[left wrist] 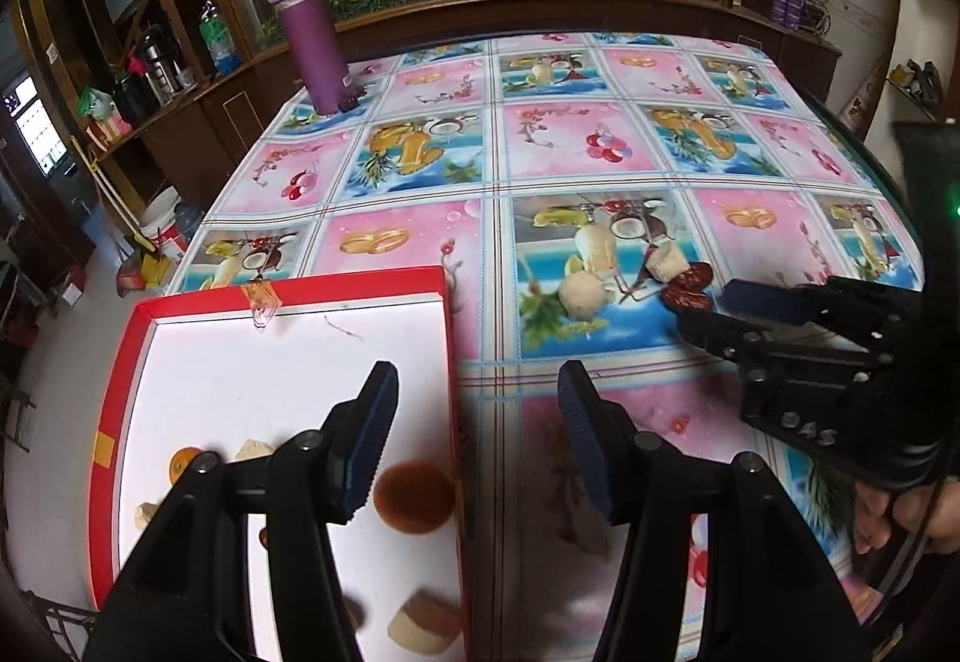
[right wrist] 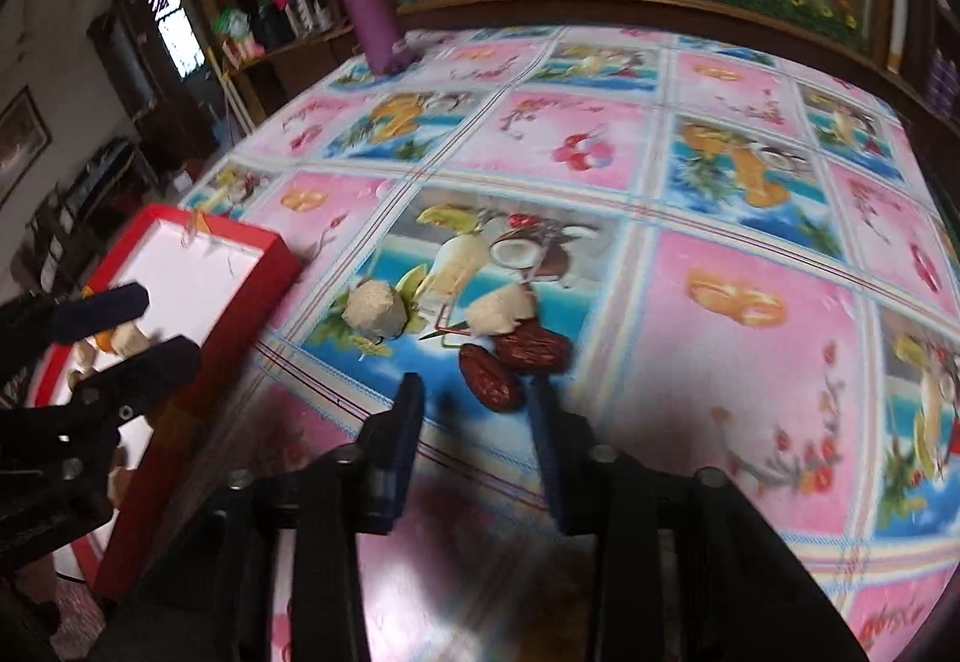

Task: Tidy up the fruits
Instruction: 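Move both open grippers back to the dates and beige pieces, then grasp a red date with the right gripper while the left grasps a beige piece, then lower the date and beige piece into the white tray and open both grippers, then move both open grippers back to the last date and beige piece, then grasp the last red date with the right gripper while the left grasps a beige piece, then lower the date and beige piece into the white tray and open both grippers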

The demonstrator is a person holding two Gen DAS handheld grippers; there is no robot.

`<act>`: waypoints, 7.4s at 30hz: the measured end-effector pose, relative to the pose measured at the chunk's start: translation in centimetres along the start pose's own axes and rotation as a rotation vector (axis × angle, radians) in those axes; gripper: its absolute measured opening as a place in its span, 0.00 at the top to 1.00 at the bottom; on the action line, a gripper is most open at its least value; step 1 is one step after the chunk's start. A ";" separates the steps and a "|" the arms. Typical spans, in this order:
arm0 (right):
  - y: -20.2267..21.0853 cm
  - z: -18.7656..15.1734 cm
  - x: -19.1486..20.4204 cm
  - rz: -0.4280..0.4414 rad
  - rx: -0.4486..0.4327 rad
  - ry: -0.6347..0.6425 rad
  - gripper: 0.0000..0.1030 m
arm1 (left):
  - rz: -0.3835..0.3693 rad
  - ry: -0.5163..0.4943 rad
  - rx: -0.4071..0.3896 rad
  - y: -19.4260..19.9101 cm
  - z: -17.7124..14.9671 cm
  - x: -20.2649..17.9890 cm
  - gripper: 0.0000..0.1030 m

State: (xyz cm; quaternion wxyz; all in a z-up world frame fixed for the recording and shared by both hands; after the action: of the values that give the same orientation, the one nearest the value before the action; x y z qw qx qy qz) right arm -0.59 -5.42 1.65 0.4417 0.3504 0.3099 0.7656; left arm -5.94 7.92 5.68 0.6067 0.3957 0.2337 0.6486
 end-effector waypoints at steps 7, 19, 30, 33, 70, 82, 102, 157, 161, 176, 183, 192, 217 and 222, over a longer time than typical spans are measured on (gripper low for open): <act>-0.7 0.1 0.2 -0.020 -0.014 0.041 0.84 | -0.025 0.000 0.031 -1.7 1.2 -0.2 0.45; 2.3 -0.6 -3.1 0.066 -0.039 -0.063 0.84 | -0.090 -0.052 0.111 -6.7 4.0 -3.4 0.45; 2.6 -0.8 -3.4 0.109 -0.029 -0.105 0.84 | -0.165 -0.046 0.109 -8.4 4.5 -3.9 0.70; 2.8 -0.9 -3.5 0.112 -0.039 -0.111 0.84 | -0.175 -0.052 0.096 -8.3 4.5 -4.1 0.72; -1.7 -2.6 17.5 0.244 0.063 0.109 0.84 | -0.011 0.223 0.014 3.8 -13.7 12.0 0.72; -0.9 -2.8 17.9 0.245 0.036 0.126 0.84 | 0.006 0.264 0.030 3.8 -14.2 12.7 0.72; 3.0 -1.2 5.5 0.182 -0.100 -0.101 0.82 | 0.039 0.185 -0.025 6.0 -10.6 9.0 0.49; 1.8 2.9 -5.6 -0.006 -0.068 -0.089 0.79 | -0.120 -0.064 0.118 -9.1 6.3 -6.3 0.58; 1.6 2.8 -5.8 0.008 -0.059 -0.109 0.79 | -0.168 -0.058 0.107 -9.0 6.3 -6.4 0.74; 3.8 -0.7 5.0 0.371 -0.050 -0.075 0.80 | -0.059 0.055 -0.136 5.5 -1.4 1.9 0.74; 2.5 -3.0 14.8 0.421 0.022 0.095 0.80 | 0.031 0.182 -0.030 6.9 -10.3 9.4 0.74; -0.8 -5.3 18.9 0.355 0.120 0.149 0.80 | -0.013 0.235 0.023 5.4 -14.7 11.2 0.74; -2.4 -4.8 20.0 0.240 0.129 0.185 0.79 | -0.032 0.300 0.091 1.2 -13.7 13.6 0.73; -1.8 -4.8 19.4 0.262 0.139 0.155 0.68 | 0.007 0.298 0.101 1.5 -13.9 13.2 0.72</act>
State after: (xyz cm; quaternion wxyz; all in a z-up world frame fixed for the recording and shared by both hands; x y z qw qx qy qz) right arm -10.76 11.85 2.62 0.2874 0.3575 0.3468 0.8182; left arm -17.30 23.01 1.88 0.5424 0.3259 0.3522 0.6896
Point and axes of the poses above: each gripper's, at about its wrist camera, not at the fingertips, and y roughly against the way its jaws point, x to its left, z to its top, the point moved 1 cm from there along -y, roughly the way its jaws point, and after that the axes turned 9 degrees about -y, right-handed, at the moved point
